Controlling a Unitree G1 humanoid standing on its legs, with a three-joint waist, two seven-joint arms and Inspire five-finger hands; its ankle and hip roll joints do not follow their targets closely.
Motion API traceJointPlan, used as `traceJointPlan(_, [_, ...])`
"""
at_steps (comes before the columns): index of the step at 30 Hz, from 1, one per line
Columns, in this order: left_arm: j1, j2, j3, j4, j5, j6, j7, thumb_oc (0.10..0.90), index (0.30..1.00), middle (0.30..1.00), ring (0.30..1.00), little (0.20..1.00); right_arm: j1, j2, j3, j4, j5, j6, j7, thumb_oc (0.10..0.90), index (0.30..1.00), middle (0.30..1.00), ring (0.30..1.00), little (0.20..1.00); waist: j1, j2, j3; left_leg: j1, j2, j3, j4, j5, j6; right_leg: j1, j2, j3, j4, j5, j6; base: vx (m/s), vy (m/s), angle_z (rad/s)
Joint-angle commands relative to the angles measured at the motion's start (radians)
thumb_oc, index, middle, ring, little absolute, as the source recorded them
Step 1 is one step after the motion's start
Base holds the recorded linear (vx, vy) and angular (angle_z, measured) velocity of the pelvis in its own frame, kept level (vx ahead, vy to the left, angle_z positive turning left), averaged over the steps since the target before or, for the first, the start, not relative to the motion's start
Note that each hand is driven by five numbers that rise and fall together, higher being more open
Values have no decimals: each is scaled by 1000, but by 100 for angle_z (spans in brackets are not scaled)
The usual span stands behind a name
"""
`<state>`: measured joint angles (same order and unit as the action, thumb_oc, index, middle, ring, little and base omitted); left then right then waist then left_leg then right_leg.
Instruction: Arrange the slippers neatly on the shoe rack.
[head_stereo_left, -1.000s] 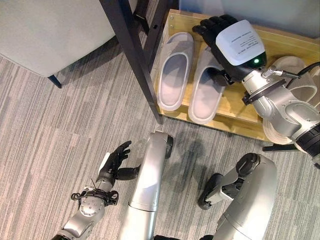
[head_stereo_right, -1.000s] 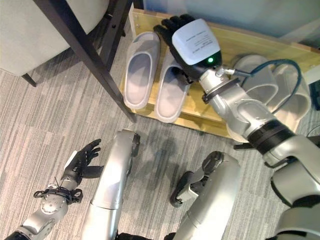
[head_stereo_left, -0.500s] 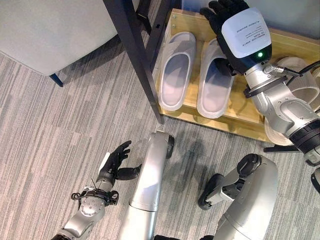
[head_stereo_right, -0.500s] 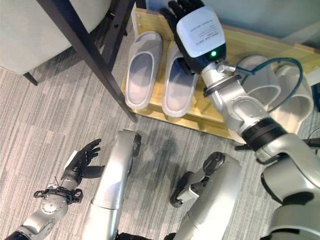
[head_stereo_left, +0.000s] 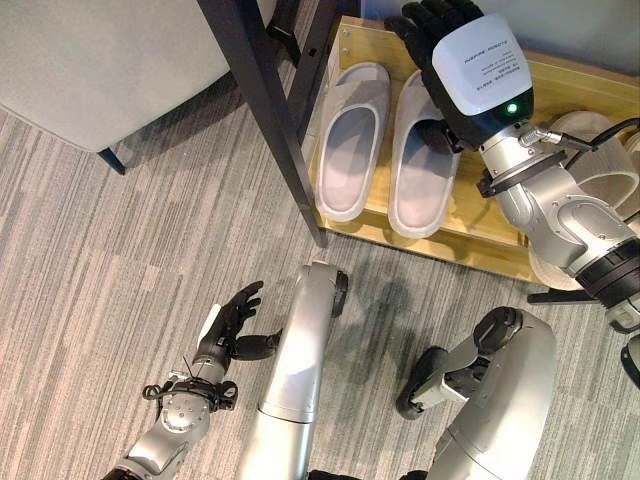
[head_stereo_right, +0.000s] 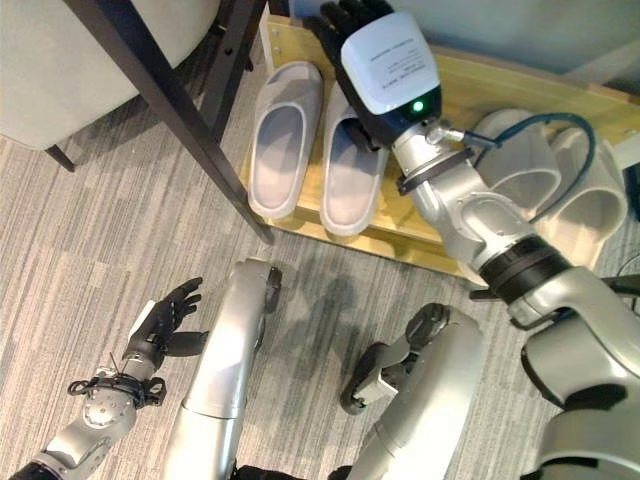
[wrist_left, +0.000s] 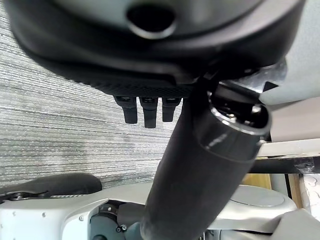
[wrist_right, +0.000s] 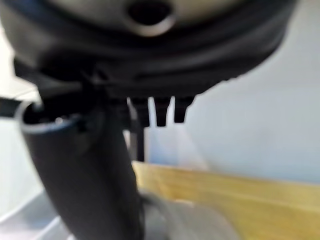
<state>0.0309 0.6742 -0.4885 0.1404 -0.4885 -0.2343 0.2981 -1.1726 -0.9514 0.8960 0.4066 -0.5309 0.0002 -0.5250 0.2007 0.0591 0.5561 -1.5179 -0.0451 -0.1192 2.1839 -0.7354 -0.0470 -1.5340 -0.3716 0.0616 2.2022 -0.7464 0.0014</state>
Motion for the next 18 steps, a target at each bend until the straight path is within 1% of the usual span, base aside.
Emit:
traceJointPlan(1, [10,-5,7,-85,11,-65,22,800,900,900,900,900,-122,47,-36,-2,36,-5,-38,800,900,900,900,900,50,15,-36,-52,-5,-3,-99,-36,-20,31,-3,-33,87,-11,-91,0,0,0])
traceJointPlan(6, [12,-10,12,-78,8,-65,23,800,900,900,900,900,-113,68,-32,-9,38,-10,-27,800,900,900,900,900,48,15,-36,-52,-7,-2,-103,-34,-21,35,-3,-37,84,-10,-91,0,0,0])
traceJointPlan(9, [13,-10,17,-79,10,-65,24,800,900,900,900,900,-109,60,-32,-30,34,-13,-24,800,900,900,900,900,46,11,-36,-52,-8,-4,-104,-35,-21,35,-4,-36,82,-9,-91,0,0,0])
traceJointPlan(12, [19,-13,25,-78,14,-62,24,800,900,900,900,900,-96,38,-39,-75,31,-20,-18,800,900,900,900,900,42,5,-36,-52,-7,-2,-102,-37,-21,35,-5,-34,82,-8,-90,0,0,0])
traceJointPlan(15, [28,-19,39,-78,16,-58,21,800,900,900,900,900,-76,-4,-50,-139,27,-31,-11,800,900,900,900,900,36,-2,-36,-52,-7,0,-102,-37,-22,33,-5,-31,81,-7,-89,0,0,0])
traceJointPlan(18, [31,-20,44,-80,19,-55,20,800,900,900,900,900,-64,-21,-61,-173,23,-33,-9,800,900,900,900,900,31,-7,-36,-52,-4,3,-101,-39,-22,28,-4,-27,84,-8,-90,0,0,0])
